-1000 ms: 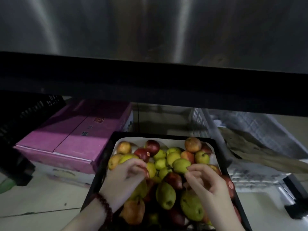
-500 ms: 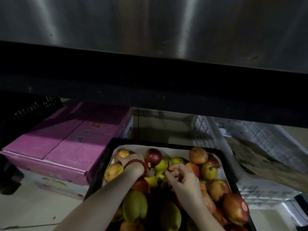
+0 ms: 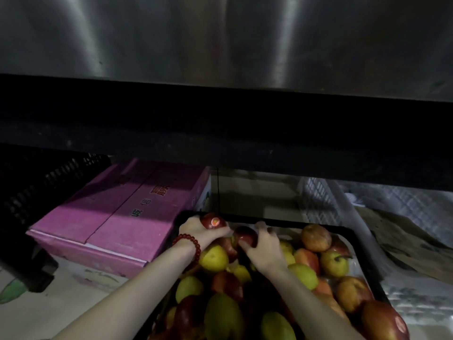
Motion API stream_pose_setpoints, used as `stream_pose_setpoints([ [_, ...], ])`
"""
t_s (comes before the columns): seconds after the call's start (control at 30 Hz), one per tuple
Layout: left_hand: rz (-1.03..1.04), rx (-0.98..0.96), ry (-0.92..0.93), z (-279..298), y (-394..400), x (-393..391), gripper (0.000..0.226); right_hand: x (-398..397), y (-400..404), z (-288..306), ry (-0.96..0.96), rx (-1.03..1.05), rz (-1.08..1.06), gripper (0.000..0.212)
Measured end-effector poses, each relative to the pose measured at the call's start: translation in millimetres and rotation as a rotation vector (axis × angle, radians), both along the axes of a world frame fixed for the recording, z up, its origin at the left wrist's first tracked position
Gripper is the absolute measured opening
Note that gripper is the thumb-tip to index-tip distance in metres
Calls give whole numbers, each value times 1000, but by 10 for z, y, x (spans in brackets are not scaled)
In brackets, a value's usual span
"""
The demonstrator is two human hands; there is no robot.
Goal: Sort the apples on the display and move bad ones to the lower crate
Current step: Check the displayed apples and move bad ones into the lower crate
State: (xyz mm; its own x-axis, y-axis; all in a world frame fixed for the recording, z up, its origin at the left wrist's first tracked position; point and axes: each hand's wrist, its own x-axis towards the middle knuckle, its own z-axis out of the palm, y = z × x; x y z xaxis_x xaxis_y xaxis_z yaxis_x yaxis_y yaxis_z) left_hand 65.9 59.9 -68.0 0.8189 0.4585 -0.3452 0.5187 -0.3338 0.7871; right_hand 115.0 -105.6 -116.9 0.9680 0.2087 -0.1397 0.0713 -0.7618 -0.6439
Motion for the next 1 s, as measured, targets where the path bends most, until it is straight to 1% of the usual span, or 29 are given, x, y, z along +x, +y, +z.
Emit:
stream_pose_setpoints([
  [0.13,-3,15,19,-59,114,-44,84,119,268,-69,-15,-210,3,74],
  [0.2,-1,16,29,-104,153,-52,83,170,362,-136,1,-201,-38,76],
  [0.33,1,25,18,-143,195,-77,77,185,494,-222,62,-13,-201,78],
  [0.4,-10,28,16,-129,202,-108,77,167,495,-189,61,77,-260,74],
  [0.53,-42,41,11,-8,212,-187,63,73,322,-41,-8,185,-271,56],
  [0.6,-68,53,0,100,188,-251,61,5,189,81,-30,241,-269,41],
  [0.63,-74,55,-7,158,165,-285,62,-43,118,169,-11,287,-273,34],
  [0.7,-82,52,-25,281,90,-365,65,-172,-23,369,114,437,-319,27],
  [0.77,-84,46,-42,413,-16,-455,65,-339,-152,640,360,740,-359,24],
  [0.8,-87,45,-48,484,-79,-504,65,-445,-228,785,490,880,-341,23],
  [0.83,-92,39,-50,553,-146,-561,65,-562,-319,925,585,960,-294,26],
  [0.87,-100,26,-61,623,-212,-621,64,-678,-413,1070,637,989,-230,33],
  [0.93,-119,5,-91,785,-356,-760,63,-895,-587,1299,622,986,-118,50],
  [1.0,-125,-6,-126,949,-484,-912,56,-1107,-736,1486,523,934,-75,59],
])
